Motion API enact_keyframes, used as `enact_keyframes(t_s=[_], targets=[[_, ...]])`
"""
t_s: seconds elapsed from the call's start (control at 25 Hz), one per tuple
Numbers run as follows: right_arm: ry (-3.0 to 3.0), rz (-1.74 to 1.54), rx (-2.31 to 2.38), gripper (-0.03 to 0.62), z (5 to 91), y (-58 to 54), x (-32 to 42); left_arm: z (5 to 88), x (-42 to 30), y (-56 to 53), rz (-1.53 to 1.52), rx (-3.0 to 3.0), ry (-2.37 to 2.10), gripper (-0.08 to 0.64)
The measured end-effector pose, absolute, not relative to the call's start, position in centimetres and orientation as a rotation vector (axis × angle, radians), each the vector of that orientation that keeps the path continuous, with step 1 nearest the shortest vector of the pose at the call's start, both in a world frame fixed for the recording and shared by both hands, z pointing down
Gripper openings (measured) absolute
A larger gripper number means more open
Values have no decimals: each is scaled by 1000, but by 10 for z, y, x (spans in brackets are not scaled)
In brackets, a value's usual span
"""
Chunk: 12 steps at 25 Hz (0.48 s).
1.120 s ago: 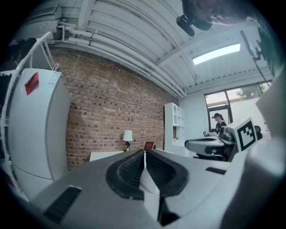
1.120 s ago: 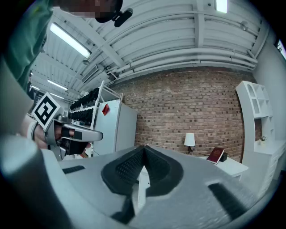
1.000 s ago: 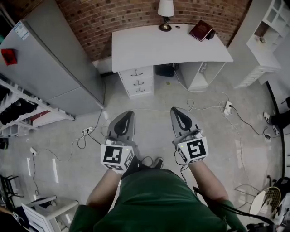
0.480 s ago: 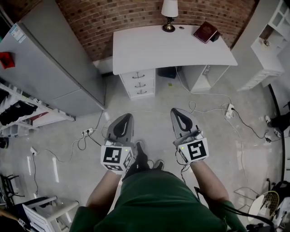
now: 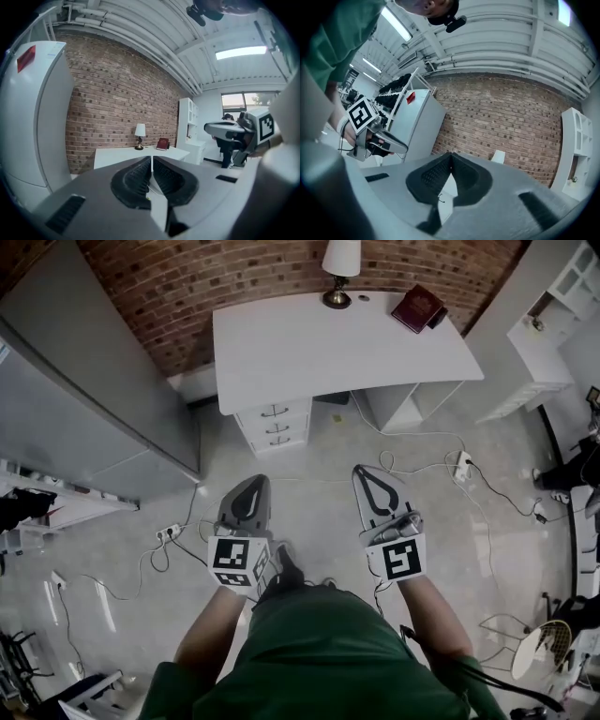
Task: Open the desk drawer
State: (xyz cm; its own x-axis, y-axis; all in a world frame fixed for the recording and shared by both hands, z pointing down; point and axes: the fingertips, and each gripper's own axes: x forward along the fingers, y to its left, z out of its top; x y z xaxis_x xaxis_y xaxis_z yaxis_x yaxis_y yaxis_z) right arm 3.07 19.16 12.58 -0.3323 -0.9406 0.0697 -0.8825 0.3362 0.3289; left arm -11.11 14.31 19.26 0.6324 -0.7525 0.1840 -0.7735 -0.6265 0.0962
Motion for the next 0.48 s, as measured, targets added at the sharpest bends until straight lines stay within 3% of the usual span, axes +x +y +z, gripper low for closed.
enact_keyframes(t_s=[0.48], targets=[[-2175, -506, 1537, 2, 144, 121, 14, 255, -130, 57, 320, 2768, -1258, 11]])
